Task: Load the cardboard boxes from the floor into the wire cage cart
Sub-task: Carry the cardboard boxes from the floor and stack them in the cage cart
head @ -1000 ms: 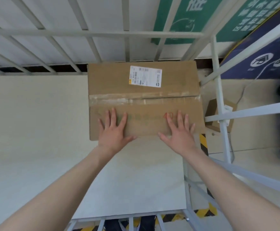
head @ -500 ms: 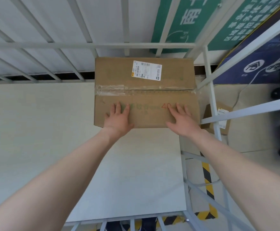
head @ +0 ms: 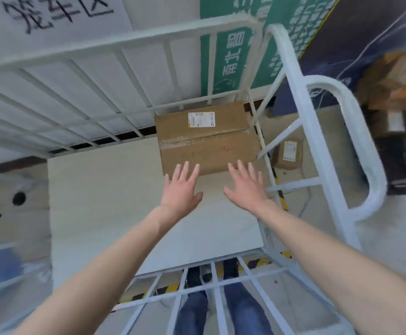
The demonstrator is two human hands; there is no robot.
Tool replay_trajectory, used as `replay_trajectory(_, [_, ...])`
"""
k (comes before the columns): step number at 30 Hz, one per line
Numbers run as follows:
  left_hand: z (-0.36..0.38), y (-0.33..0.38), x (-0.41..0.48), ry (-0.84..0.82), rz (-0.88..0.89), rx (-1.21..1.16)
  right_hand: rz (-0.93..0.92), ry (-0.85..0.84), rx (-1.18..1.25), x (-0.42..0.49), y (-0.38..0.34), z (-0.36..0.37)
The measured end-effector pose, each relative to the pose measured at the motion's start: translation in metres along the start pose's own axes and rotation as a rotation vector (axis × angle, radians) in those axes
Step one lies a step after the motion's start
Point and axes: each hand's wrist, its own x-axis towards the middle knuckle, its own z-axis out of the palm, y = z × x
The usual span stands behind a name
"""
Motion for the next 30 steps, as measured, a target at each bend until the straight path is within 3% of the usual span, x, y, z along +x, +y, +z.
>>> replay_trajectory(6, [-0.047, 0.029, -0.105, 0.063, 0.099, -0.034, 0.082, 0.070, 0.169, -0.133, -0.036, -0.039])
replay_trajectory(11, [-0.080, 0.099, -0.169, 0.124, 0.268, -0.164, 0.187, 0.268, 0.267, -0.237, -0.022, -0.065])
replay_trajectory(18, [-0.091, 0.247, -0.255, 0.135, 0.558, -0.401, 0.466, 0.506, 0.301, -0.407, 0.072, -0.072])
replay_trajectory(25, [-0.067, 0.413, -0.323, 0.032, 0.849, -0.284, 0.839, 0.708, 0.419, -0.569, 0.167, -0.047])
replay_trajectory(30, [-0.020, 0.520, -0.370, -0.052, 1.010, -0.201, 1.001, 0.738, 0.575, -0.656, 0.232, -0.004])
